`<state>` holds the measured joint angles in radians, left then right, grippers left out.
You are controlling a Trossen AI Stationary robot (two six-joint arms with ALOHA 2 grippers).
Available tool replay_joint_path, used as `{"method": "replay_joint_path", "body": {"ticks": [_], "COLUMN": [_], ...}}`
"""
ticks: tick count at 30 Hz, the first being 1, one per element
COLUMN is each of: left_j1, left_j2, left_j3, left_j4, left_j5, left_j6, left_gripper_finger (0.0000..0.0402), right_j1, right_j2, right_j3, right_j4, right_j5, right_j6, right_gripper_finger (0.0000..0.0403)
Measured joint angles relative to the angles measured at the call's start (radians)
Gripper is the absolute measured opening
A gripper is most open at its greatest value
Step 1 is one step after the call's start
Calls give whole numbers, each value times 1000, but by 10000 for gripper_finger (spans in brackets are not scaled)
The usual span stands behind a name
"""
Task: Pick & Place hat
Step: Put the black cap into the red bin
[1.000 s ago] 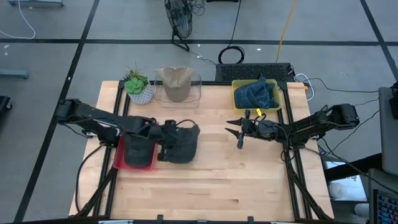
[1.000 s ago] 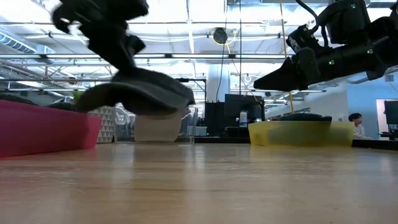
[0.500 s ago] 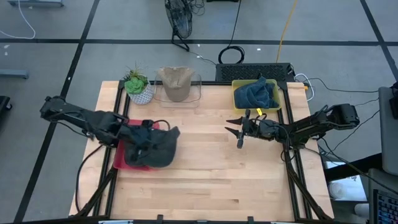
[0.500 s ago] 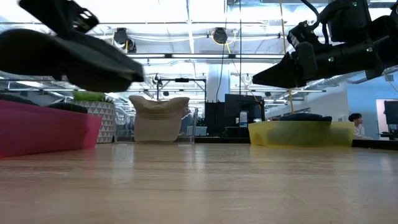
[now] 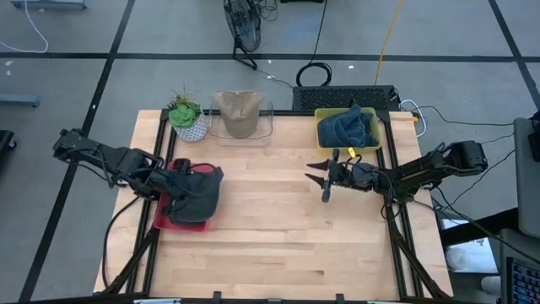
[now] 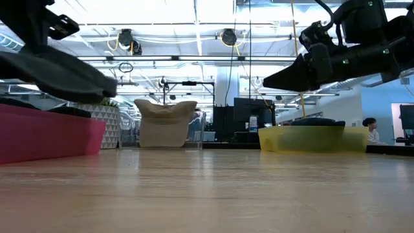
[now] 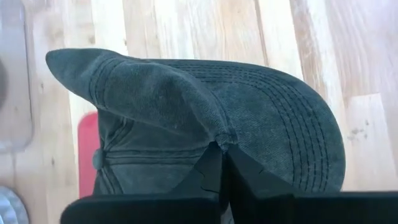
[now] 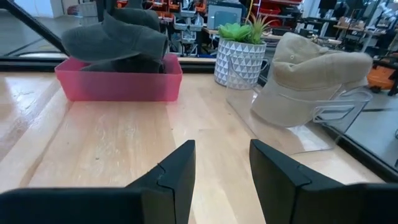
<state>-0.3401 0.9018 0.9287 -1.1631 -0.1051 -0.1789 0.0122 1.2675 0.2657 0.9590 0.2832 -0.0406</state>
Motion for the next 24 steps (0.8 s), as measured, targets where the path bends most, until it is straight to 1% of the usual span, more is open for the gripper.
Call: {"method": "replay_joint_path", "body": {"ticks": [5,9,12,16,21,24], "left_j1": [-32,-36,-44,-67,-79,-88], "left_j2": [1,2,2,10,45,69], "left_j3": [0,0,0,-24,-78,-100], "left_j4": [-84,-165,-153,-71,-84,-84], "left_j5": [0,13,22,27,49,55], "left_j6": [-106,-167,-174,-175,-233,-242], "left_gripper_finger": [14,6,10,15,6,17], "right_j1": [2,-6,-6,-2,3,1], "right_j2": [0,0,0,0,0,0], "right_j3": [0,0,0,0,0,0], "right_j4": [-6,-7,-6,-7,-7,-7], "right_j5": [2,4,4,3,3,3], "right_j6": [-9,-22,-23,-21,-22,-25], "right_gripper_finger": [130,130,130,130,130,130]}}
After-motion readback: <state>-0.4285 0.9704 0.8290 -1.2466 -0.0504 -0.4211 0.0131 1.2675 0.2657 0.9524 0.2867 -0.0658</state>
